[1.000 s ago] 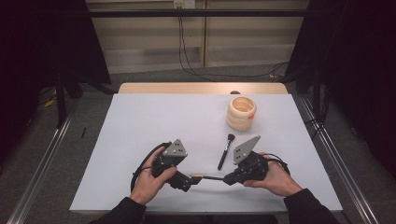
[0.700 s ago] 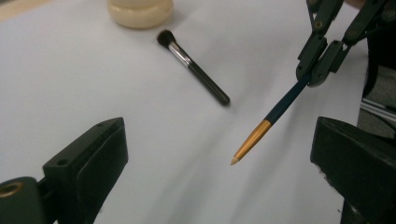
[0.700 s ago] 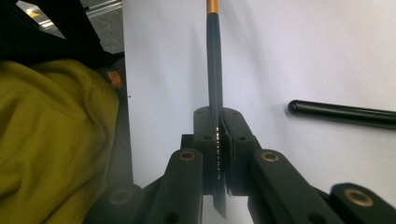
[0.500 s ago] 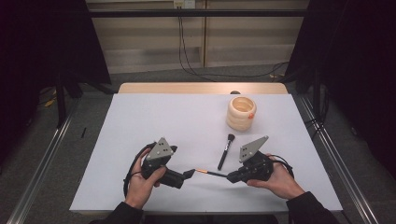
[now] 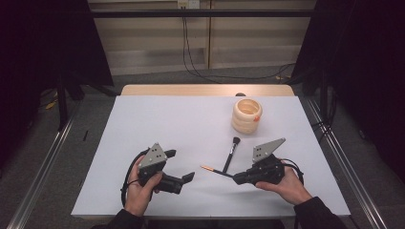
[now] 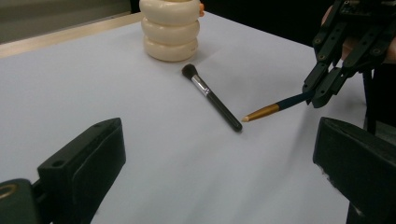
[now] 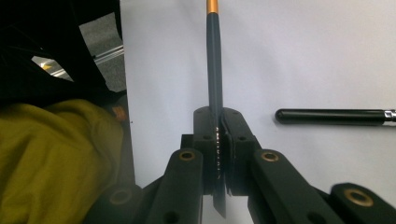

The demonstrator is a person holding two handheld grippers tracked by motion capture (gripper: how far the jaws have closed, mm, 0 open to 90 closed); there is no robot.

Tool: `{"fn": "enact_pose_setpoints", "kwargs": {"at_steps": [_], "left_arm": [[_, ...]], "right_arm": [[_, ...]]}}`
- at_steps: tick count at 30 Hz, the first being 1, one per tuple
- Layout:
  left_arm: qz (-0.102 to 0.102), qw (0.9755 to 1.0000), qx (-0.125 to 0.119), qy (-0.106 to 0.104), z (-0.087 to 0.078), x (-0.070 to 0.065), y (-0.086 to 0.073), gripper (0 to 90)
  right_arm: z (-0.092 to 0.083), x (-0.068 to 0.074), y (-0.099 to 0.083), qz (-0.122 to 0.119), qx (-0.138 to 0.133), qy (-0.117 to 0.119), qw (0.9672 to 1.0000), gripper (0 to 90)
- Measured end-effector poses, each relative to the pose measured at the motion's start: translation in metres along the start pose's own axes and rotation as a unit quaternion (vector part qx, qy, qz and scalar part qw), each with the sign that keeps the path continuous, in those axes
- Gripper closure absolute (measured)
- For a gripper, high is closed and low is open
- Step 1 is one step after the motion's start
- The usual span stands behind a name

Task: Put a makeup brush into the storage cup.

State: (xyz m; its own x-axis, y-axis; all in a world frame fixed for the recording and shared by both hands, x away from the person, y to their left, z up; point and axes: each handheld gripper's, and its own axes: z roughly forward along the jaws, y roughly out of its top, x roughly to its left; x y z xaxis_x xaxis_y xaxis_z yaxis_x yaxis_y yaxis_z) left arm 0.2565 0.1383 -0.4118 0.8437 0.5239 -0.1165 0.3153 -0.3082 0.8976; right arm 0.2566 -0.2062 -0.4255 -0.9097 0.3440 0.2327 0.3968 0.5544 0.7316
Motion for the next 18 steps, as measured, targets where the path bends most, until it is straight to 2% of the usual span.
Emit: {"fn": "enact_pose_setpoints", "kwargs": {"at_steps": [2,5,8,9,14,15,16,17,18], "left_arm": [[-0.001,1.0,-0.002,-0.001,0.0,-0.001,0.0,2.3],[0.001,1.0,-0.008,0.002,0.0,-0.004,0.001,1.7],[0.007,0.9999,-0.014,-0.001,0.0,-0.004,0.001,1.7],[0.006,0.9999,-0.016,-0.002,0.0,-0.004,0.002,1.8],[0.004,0.9999,-0.016,0.005,0.0,-0.006,0.003,2.1],[0.008,0.9997,-0.024,-0.006,0.001,-0.006,0.003,2.2],[0.008,0.9997,-0.024,-0.006,0.001,-0.006,0.003,2.1],[0.01,0.9996,-0.026,-0.001,0.0,-0.008,0.004,2.2],[0.009,0.9993,-0.034,-0.016,0.001,-0.008,0.004,2.3]], "right_arm": [[-0.001,0.0,0.0,0.0,-0.013,0.008,0.9999,85.6],[-0.004,0.002,0.0,-0.005,-0.04,-0.003,0.9992,85.6],[-0.006,0.002,0.0,-0.008,-0.056,-0.004,0.9984,85.6],[-0.008,0.003,0.001,-0.009,-0.074,0.0,0.9972,85.6],[-0.01,0.004,0.002,-0.006,-0.095,0.005,0.9955,85.6],[-0.011,0.004,0.002,-0.006,-0.103,0.004,0.9947,85.5],[-0.011,0.004,0.002,-0.006,-0.103,0.004,0.9947,85.5],[-0.011,0.005,0.003,-0.003,-0.117,0.011,0.9931,85.5],[-0.012,0.005,0.003,-0.002,-0.125,0.013,0.992,85.5]]}}
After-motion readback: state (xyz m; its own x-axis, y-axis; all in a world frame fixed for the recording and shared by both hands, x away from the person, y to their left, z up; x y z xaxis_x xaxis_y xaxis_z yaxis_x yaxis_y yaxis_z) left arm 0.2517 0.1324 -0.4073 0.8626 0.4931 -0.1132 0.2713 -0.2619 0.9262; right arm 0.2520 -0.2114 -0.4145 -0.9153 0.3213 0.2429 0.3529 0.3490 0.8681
